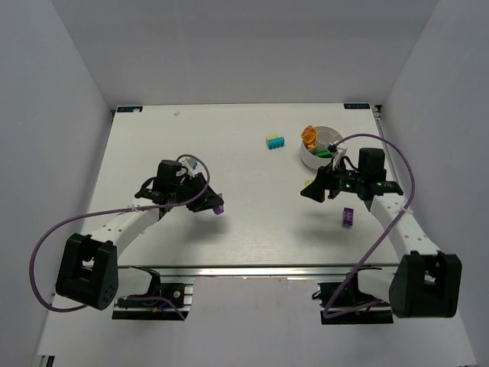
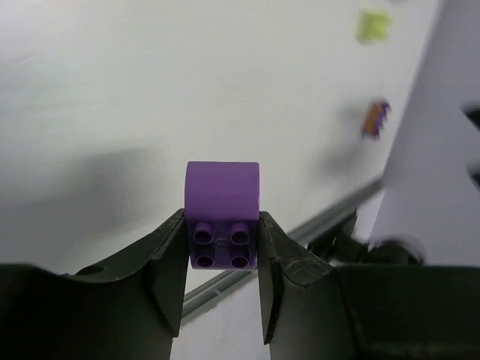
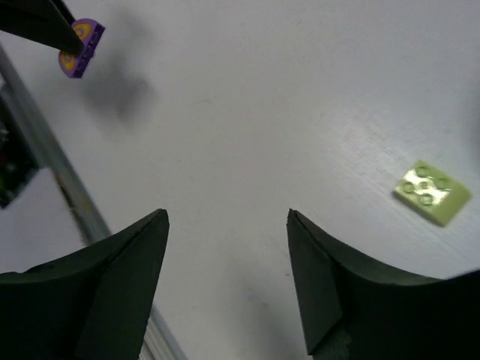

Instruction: Sort the legos into containers by color

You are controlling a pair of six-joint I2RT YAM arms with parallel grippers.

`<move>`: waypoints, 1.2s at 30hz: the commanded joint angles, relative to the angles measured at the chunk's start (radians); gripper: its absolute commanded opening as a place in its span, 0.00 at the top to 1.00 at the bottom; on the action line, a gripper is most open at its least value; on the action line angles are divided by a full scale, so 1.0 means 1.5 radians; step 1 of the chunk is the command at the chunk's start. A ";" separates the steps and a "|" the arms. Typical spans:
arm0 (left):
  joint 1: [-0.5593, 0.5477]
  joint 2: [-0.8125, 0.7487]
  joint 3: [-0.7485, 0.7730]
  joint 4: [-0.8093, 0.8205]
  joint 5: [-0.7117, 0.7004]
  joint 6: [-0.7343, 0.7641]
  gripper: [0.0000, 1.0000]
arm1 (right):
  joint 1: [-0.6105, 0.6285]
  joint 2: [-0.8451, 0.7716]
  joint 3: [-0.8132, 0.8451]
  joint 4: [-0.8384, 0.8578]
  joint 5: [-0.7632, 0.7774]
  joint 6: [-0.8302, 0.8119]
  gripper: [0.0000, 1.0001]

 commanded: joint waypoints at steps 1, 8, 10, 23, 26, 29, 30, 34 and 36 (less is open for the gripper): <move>-0.032 0.007 0.040 0.162 0.189 0.193 1.00 | 0.001 0.066 0.060 -0.068 -0.117 -0.009 0.34; -0.117 0.081 0.143 0.229 0.231 0.385 1.00 | 0.018 0.186 0.202 -0.208 -0.196 -0.082 0.38; -0.143 0.103 0.156 0.292 0.247 0.410 1.00 | 0.020 0.176 0.214 -0.175 -0.184 -0.055 0.32; -0.251 0.135 0.123 0.434 0.089 0.596 1.00 | 0.069 0.290 0.396 -0.306 -0.089 0.039 0.37; -0.273 0.160 0.151 0.377 0.026 0.635 1.00 | 0.106 0.288 0.408 -0.325 -0.047 0.046 0.37; -0.299 0.171 0.158 0.367 -0.031 0.655 1.00 | 0.128 0.296 0.426 -0.346 -0.053 0.069 0.33; -0.311 0.173 0.166 0.366 -0.059 0.661 1.00 | 0.134 0.296 0.426 -0.344 -0.065 0.075 0.30; -0.333 0.201 0.207 0.318 -0.100 0.671 1.00 | 0.153 0.309 0.426 -0.347 -0.046 0.093 0.28; -0.341 0.202 0.215 0.316 -0.114 0.673 1.00 | 0.160 0.321 0.424 -0.349 -0.028 0.096 0.28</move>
